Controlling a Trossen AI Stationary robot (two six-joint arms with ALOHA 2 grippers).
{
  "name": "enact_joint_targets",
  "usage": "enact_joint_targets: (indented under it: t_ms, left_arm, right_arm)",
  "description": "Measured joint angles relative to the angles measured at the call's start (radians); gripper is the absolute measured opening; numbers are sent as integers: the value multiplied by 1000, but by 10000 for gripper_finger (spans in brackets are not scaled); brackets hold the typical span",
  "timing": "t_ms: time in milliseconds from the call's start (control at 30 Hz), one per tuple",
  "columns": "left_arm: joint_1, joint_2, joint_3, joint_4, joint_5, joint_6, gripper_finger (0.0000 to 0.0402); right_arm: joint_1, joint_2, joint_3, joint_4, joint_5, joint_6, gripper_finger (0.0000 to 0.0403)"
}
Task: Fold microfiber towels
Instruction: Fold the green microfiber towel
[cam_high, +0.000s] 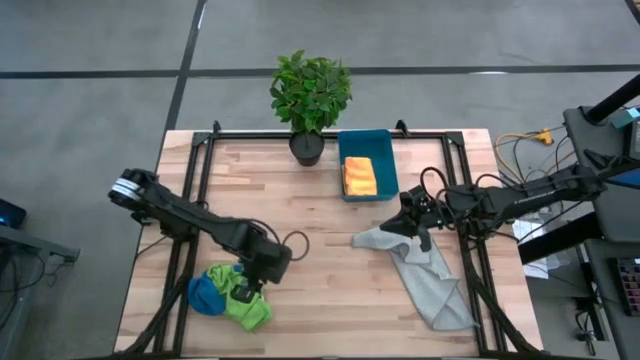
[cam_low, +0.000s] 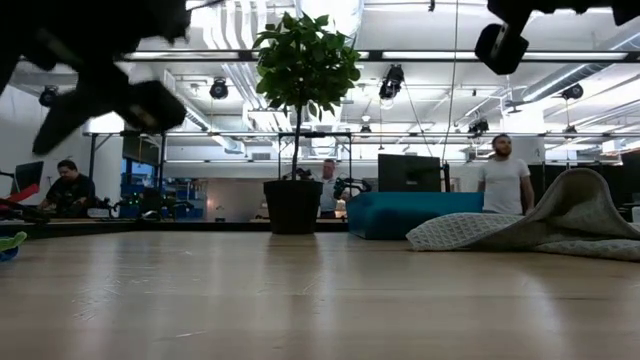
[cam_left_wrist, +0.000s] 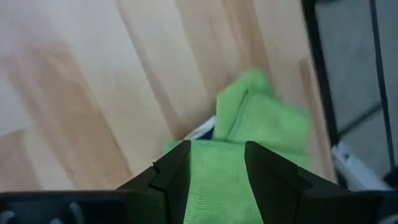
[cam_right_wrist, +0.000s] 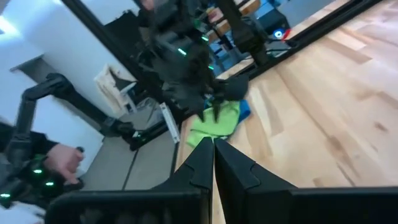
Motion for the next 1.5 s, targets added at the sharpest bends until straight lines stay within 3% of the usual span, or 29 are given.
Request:
enact_joint_targets:
  t_ms: [433,767,867,967,1033,1100,1300,1500]
  left_arm:
    - [27,175,0,-28,14,198,137]
    - [31,232,-12,-29,36,236,136]
    - [31,240,-13,-31,67,247,118]
    - [31,244,-14,-32,90,260,70]
    - [35,240,-13,-46,94,259,26]
    - [41,231,-5,-81,95,252,9]
    - [53,160,64,-196,88,221,2]
    - [57,8,117,-217,74,4,1]
  right_arm:
    - [37,0,7,0,0,0,8]
    - [36,-1,6,0,0,0,9]
    - [36,-1,6,0,0,0,9]
    - [36,-1,6,0,0,0,9]
    - [36,-1,6,0,0,0,9]
    - [36,-1,6,0,0,0,9]
    - [36,-1,6,0,0,-4,9]
    - [36,1,6,8,4,-6,9]
